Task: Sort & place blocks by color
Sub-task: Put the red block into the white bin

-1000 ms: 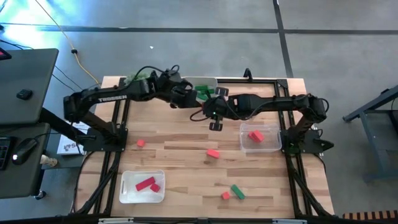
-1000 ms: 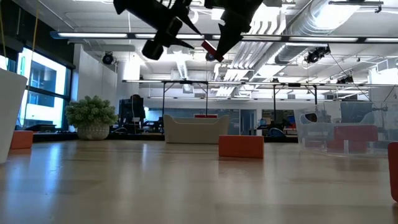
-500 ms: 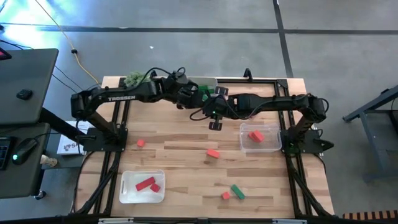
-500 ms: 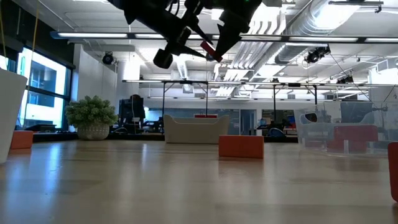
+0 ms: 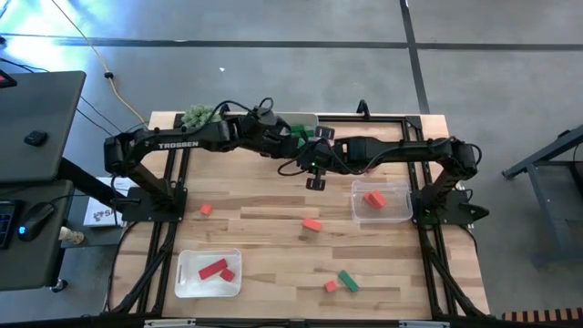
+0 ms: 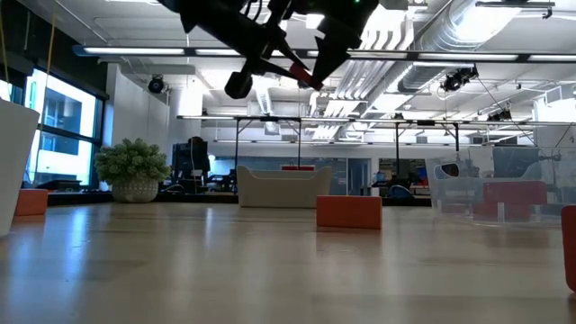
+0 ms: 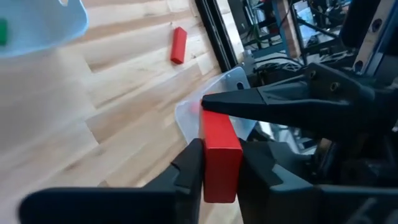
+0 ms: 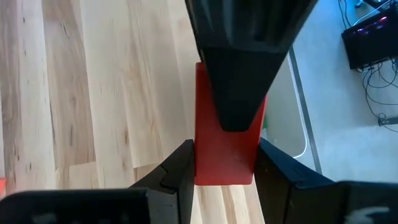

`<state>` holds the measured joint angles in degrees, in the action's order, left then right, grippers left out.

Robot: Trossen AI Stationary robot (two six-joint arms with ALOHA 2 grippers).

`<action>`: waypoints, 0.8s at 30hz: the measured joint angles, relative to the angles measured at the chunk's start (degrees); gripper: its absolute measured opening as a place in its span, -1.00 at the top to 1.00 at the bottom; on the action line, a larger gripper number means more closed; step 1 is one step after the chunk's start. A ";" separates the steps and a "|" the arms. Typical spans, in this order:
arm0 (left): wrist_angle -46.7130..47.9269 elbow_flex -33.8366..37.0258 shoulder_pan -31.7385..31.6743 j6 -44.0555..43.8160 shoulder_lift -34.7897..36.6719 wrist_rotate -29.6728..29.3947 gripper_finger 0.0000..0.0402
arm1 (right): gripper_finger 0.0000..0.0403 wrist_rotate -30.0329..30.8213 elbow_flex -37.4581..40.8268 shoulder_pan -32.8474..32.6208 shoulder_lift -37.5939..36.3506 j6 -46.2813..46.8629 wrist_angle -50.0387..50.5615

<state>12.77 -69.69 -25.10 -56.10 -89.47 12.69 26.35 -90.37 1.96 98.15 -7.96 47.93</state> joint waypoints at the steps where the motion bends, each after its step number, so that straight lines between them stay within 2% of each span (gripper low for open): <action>1: 0.08 0.00 0.25 0.89 0.00 -0.66 0.81 | 0.47 0.03 0.02 0.00 0.00 0.01 0.15; 4: 0.09 0.00 0.83 2.98 0.02 -1.61 0.84 | 0.45 0.26 0.02 -0.02 0.00 -0.05 0.19; 9: 0.37 0.02 2.08 5.55 0.02 -3.11 0.84 | 0.23 -0.41 0.04 -0.07 0.00 -0.05 -0.36; 14: 1.90 0.11 3.45 7.60 0.63 -4.35 0.84 | 0.09 -2.88 0.02 -0.18 -0.07 0.24 -0.06; 24: 16.58 0.07 8.28 13.29 6.20 -8.09 0.84 | -0.19 -2.89 0.03 -1.96 -0.07 6.75 1.50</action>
<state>29.35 -69.63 -16.82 -42.81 -83.27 4.61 23.46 -90.34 0.00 98.08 -1.21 49.43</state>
